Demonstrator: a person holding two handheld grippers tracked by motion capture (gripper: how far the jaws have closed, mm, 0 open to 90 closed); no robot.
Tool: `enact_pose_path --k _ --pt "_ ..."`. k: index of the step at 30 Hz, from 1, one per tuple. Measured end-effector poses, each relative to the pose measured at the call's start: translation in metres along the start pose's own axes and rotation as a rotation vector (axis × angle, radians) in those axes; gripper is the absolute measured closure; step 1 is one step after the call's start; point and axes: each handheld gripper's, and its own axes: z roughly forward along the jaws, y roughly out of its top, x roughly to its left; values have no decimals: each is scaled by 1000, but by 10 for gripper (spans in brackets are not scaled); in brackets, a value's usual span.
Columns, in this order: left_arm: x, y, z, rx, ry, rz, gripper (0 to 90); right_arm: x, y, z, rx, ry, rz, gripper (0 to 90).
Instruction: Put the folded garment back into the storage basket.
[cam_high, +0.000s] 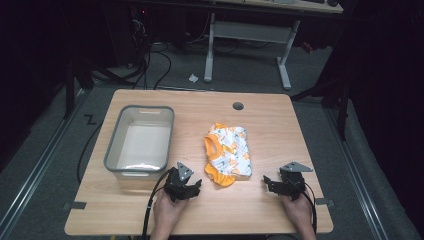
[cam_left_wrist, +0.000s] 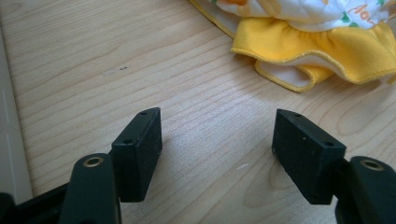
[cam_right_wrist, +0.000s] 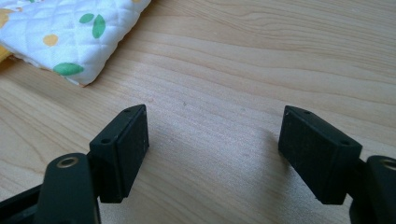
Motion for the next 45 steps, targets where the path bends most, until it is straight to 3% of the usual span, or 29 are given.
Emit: enact_pose_path --k 22,36,39,45 --pt "-3 -1 -1 4 8 -2 309 0 0 0 -1 -1 -1 248" --pt "-7 -1 -2 11 23 -29 294 0 0 0 -1 0 -4 248" --pt "-9 0 -2 19 -1 -36 270 0 0 0 0 1 -4 248" --pt "-9 4 -5 17 10 -39 230 0 0 0 -1 2 -7 248"
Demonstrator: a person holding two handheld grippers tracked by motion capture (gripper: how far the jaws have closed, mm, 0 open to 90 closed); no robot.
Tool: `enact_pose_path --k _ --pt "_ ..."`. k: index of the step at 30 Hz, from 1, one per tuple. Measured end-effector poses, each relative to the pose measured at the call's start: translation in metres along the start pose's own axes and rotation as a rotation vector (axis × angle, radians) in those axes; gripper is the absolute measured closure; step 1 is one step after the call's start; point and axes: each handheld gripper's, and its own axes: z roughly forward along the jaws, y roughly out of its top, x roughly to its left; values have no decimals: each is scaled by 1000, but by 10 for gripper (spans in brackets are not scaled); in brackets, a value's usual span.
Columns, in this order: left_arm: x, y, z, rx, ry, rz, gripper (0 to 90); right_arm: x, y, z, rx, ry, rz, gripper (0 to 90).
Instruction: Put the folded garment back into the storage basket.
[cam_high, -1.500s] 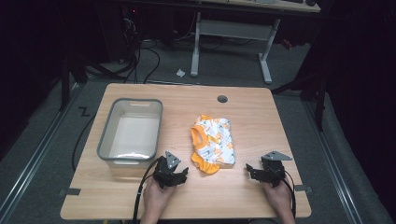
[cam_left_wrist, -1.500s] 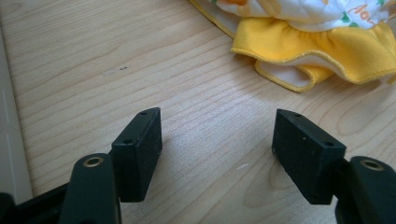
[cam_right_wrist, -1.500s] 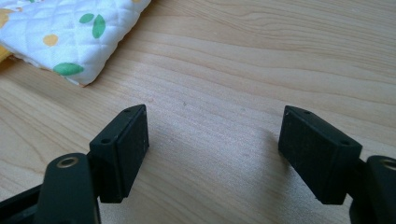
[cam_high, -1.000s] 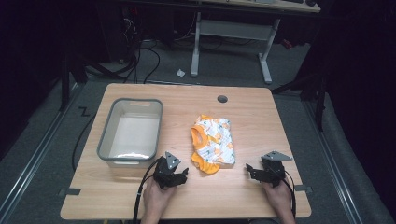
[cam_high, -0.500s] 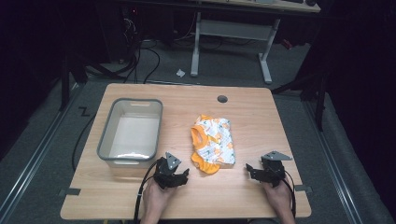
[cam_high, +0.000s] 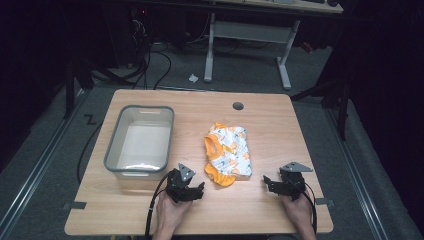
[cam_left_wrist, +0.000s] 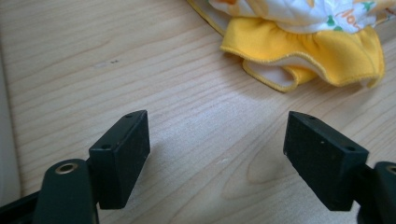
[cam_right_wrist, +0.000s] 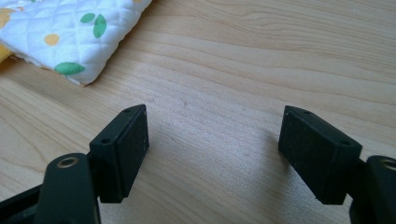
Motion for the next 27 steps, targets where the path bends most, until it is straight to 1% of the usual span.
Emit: enact_pose_path --k 3,5,6,9,10,11,13,15,20,22,23,24,25,27 --pt "-2 6 -5 -18 -10 -5 229 0 0 0 0 0 1 248" --pt "-3 8 -6 -18 -12 -1 232 0 0 0 0 1 1 248" --pt "-4 11 -7 -20 -23 3 234 0 0 0 0 1 1 248" --pt "-5 14 -8 -21 -31 4 239 0 0 0 0 2 0 248" --pt "-6 15 -8 -18 -41 -3 244 0 0 0 -1 2 -1 248" --pt "-6 18 -8 -13 -74 -19 261 0 0 0 0 2 -1 247" --pt "-7 20 -8 -15 -74 -16 259 0 0 0 -1 3 -2 248" --pt "-7 22 -7 -8 -84 -18 249 0 0 0 0 3 -2 247" --pt "-7 26 -9 -17 -90 -21 245 0 0 0 -1 4 -2 247" --pt "-7 32 -10 -22 -103 -19 240 0 0 0 0 4 -2 247" --pt "-7 32 -10 -22 -103 -19 235 0 0 0 0 4 -2 247" --pt "-7 37 -9 -13 -123 -25 236 0 0 0 0 4 -2 247" --pt "-7 40 -8 -11 -126 -29 233 0 0 0 0 4 -2 247" --pt "-8 45 -7 -24 -121 -28 210 0 0 0 0 4 -1 247"
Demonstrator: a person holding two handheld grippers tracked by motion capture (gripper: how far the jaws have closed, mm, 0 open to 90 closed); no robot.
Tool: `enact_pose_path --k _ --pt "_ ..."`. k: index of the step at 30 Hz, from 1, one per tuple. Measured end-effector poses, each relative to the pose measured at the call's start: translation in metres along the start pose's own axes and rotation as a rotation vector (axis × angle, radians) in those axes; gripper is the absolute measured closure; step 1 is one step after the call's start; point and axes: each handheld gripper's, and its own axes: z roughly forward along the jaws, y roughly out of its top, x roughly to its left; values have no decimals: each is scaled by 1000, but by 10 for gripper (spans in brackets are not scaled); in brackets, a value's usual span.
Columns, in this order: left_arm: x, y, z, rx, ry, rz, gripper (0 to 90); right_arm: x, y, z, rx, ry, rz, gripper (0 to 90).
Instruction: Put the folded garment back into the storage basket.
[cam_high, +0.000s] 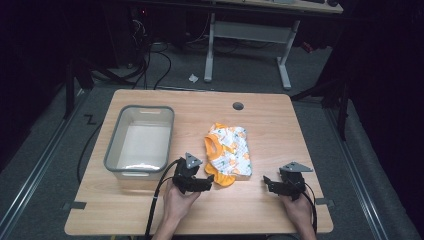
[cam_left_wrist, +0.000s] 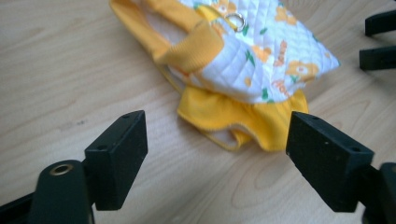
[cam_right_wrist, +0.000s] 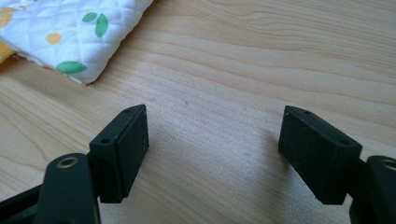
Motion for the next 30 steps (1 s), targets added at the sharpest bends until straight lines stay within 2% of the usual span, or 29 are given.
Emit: enact_pose_path --k 9,19,25,30 --pt "1 16 6 -5 -8 -14 166 0 0 0 0 0 0 247" --pt "3 35 21 27 8 -13 154 0 0 0 0 0 1 247" --pt "8 47 29 33 10 -38 156 0 0 0 0 0 1 247" --pt "7 55 36 40 24 -29 155 0 0 0 0 0 2 247"
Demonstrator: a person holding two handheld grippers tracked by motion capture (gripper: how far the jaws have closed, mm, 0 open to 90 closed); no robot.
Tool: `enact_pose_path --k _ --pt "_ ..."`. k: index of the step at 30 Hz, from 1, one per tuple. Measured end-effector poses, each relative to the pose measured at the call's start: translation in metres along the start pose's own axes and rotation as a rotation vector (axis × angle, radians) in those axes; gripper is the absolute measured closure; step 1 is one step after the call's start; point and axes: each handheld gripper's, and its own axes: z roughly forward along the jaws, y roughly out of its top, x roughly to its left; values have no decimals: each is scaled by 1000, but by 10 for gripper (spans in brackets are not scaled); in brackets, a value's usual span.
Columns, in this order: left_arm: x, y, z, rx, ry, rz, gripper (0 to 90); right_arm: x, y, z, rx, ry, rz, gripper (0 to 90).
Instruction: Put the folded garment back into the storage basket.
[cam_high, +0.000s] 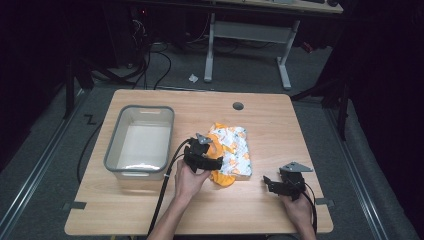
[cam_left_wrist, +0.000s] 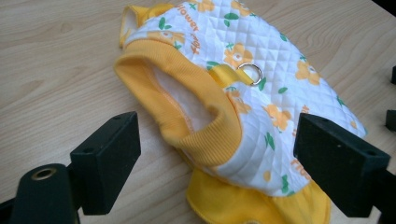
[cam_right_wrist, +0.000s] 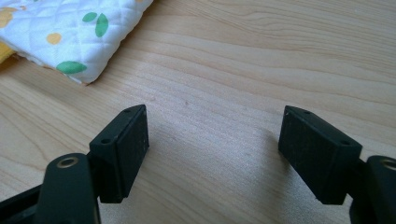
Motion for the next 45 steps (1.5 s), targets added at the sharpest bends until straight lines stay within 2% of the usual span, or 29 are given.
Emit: enact_pose_path --k 6,9,14,16,18,22,25,31,42,45 --pt "1 6 8 0 8 -9 152 0 0 0 0 0 -1 247" --pt "3 9 16 23 17 -9 146 0 0 0 0 0 0 247" --pt "3 14 23 34 27 -10 143 0 0 0 0 0 -1 247" --pt "3 17 26 29 23 -19 134 0 0 0 0 0 0 247" --pt "5 19 34 46 24 -28 129 0 0 0 0 0 -1 247" --pt "5 19 42 39 41 -25 143 0 0 0 0 0 -1 247" --pt "7 20 50 39 53 -41 151 0 0 0 0 0 -1 247" --pt "12 21 62 82 83 -41 160 0 0 0 0 0 -1 247" --pt "20 17 73 142 92 -73 183 0 0 0 0 0 -1 248" --pt "20 15 76 148 96 -61 220 0 0 0 0 0 -1 248"
